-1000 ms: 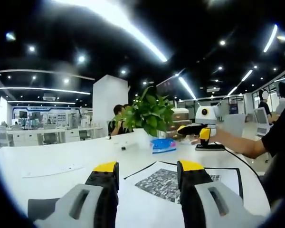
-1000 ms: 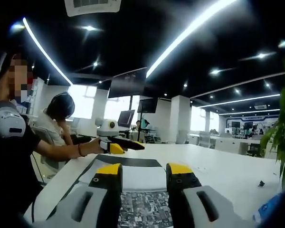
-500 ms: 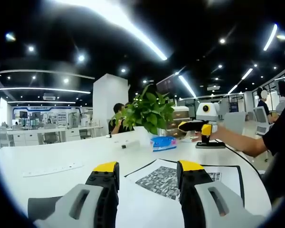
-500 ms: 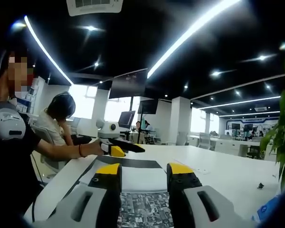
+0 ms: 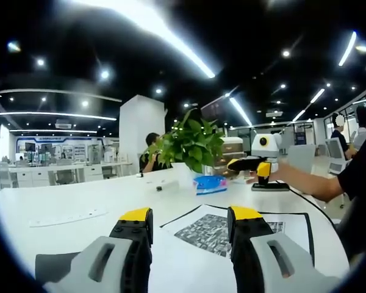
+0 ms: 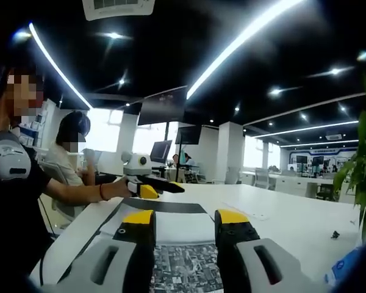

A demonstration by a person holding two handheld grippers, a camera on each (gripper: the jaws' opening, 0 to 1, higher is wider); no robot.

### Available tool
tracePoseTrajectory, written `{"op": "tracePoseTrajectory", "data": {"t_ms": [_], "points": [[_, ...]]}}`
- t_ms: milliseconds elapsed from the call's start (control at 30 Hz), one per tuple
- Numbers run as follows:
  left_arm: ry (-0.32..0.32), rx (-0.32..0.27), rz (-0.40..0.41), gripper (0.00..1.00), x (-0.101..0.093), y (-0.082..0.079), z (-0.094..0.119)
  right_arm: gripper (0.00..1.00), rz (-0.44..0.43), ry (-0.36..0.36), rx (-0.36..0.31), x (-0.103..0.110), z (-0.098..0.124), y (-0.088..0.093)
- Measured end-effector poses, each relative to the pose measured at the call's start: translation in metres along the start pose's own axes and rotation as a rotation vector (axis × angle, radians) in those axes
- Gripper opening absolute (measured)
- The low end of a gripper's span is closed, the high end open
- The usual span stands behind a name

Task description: Flip through the bound document one page at a time

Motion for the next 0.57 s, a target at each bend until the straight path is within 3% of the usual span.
{"op": "tracePoseTrajectory", "data": {"t_ms": [367, 567], "points": [[0.004, -0.002, -0.002, 0.5, -0.002, 0.0, 0.001, 0.41, 0.007, -0.002, 0.004, 0.002, -0.001, 0.001], [0.0, -0.001, -0.001, 0.5, 0.0, 0.001, 0.002, 0.41, 0.006, -0.004, 0.006, -0.011, 0.002, 0.0]]}}
Point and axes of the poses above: the point that each gripper's makers call its tool centre point, and the gripper's own axes: z roughly backward along the fingers, x roughly to its left, y roughly out of its underside, the point moved 5 cm from there along z, roughly backward along the fingers, and after that the axes turned 1 degree about y, right-handed, at the moved point
